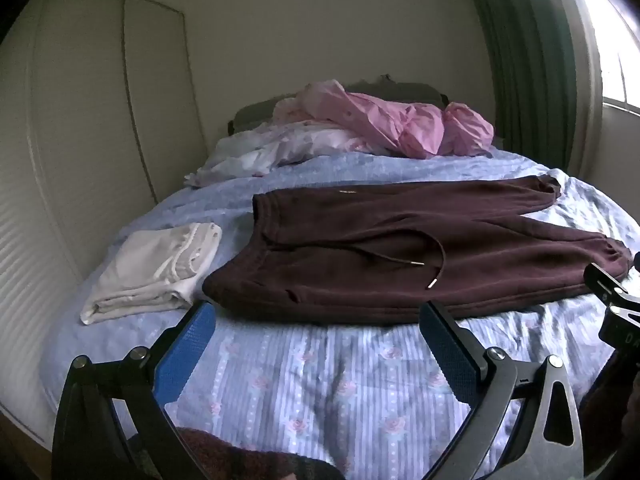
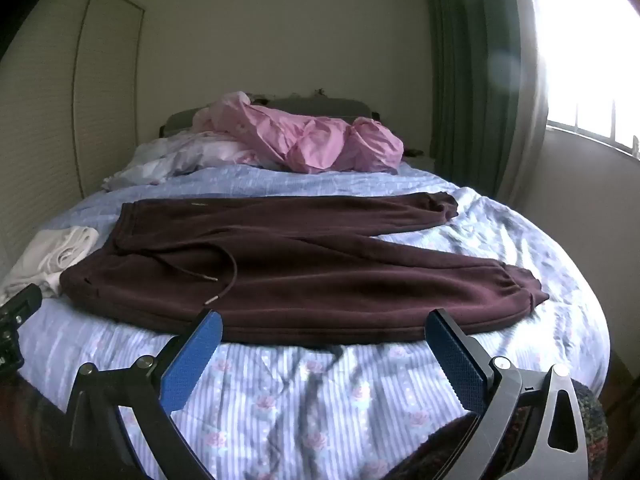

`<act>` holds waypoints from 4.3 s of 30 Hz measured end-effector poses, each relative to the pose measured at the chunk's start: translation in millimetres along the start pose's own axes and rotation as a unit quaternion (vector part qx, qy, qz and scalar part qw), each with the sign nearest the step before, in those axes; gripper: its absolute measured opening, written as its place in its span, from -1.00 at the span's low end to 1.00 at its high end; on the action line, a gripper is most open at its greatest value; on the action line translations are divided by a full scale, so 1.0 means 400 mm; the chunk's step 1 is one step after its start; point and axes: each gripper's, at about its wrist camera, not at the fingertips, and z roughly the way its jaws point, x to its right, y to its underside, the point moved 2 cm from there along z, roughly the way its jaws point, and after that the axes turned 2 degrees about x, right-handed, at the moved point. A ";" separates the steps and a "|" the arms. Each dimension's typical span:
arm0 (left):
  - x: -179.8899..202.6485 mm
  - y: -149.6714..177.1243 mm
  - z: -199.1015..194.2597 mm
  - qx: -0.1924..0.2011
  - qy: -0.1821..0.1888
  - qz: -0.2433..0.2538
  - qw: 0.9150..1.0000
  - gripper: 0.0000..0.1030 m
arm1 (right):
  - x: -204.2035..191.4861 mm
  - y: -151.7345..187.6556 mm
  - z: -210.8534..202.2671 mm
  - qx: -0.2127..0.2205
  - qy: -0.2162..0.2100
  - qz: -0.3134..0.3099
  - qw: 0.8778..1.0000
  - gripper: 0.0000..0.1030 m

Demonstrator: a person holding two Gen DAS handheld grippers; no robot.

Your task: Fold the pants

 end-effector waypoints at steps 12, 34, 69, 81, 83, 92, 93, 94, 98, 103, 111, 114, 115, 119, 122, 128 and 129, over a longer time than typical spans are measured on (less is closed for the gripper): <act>0.007 0.004 -0.008 0.009 0.008 0.002 1.000 1.00 | 0.000 -0.003 -0.004 0.000 -0.002 0.003 1.000 0.99; -0.011 -0.003 -0.002 0.005 0.011 -0.012 1.000 1.00 | 0.002 -0.005 -0.007 0.000 -0.002 0.004 1.000 0.99; -0.010 -0.006 0.002 0.007 0.011 -0.016 1.000 1.00 | 0.001 -0.007 -0.011 0.000 -0.004 0.006 1.000 0.99; -0.014 -0.006 0.002 0.007 0.012 -0.017 1.000 1.00 | 0.000 -0.007 -0.011 -0.001 -0.004 0.007 1.000 0.99; -0.011 -0.006 0.002 0.007 0.012 -0.017 1.000 1.00 | 0.000 -0.007 -0.011 -0.001 -0.005 0.007 1.000 0.99; -0.003 -0.004 0.001 0.005 0.014 -0.018 1.000 1.00 | 0.000 -0.007 -0.011 -0.001 -0.005 0.008 1.000 0.99; 0.000 -0.006 0.003 0.002 0.014 -0.018 1.000 1.00 | 0.001 -0.007 -0.010 -0.002 -0.006 0.008 1.000 0.99; 0.000 -0.006 0.006 -0.002 0.018 -0.019 1.000 1.00 | 0.003 -0.008 -0.010 -0.003 -0.004 0.009 1.000 0.99; -0.017 -0.031 0.028 -0.020 0.027 -0.030 0.999 1.00 | -0.010 -0.013 -0.002 -0.025 0.004 0.028 0.999 0.99; -0.069 -0.099 0.067 -0.019 -0.007 -0.017 1.000 1.00 | -0.034 -0.038 0.049 -0.047 -0.025 0.100 0.994 0.99; -0.117 -0.146 0.259 -0.123 0.019 0.034 0.992 1.00 | -0.106 -0.057 0.179 -0.099 -0.020 0.151 0.983 0.99; -0.138 -0.128 0.343 -0.182 0.053 0.013 0.982 1.00 | -0.150 -0.044 0.221 -0.129 -0.016 0.148 0.980 0.99; -0.142 -0.120 0.364 -0.196 0.065 0.009 0.978 1.00 | -0.151 -0.044 0.234 -0.138 -0.017 0.153 0.978 0.99; -0.161 -0.073 0.463 -0.257 0.086 0.005 0.963 1.00 | -0.176 -0.015 0.296 -0.182 -0.016 0.167 0.969 0.99; -0.179 -0.039 0.518 -0.286 0.088 -0.019 0.954 0.99 | -0.200 0.014 0.337 -0.214 -0.015 0.173 0.961 0.99; -0.210 0.025 0.586 -0.324 0.099 -0.091 0.936 0.97 | -0.220 0.066 0.376 -0.227 0.001 0.183 0.956 0.99; -0.213 0.037 0.594 -0.331 0.098 -0.102 0.933 0.97 | -0.223 0.075 0.384 -0.231 0.002 0.187 0.955 0.99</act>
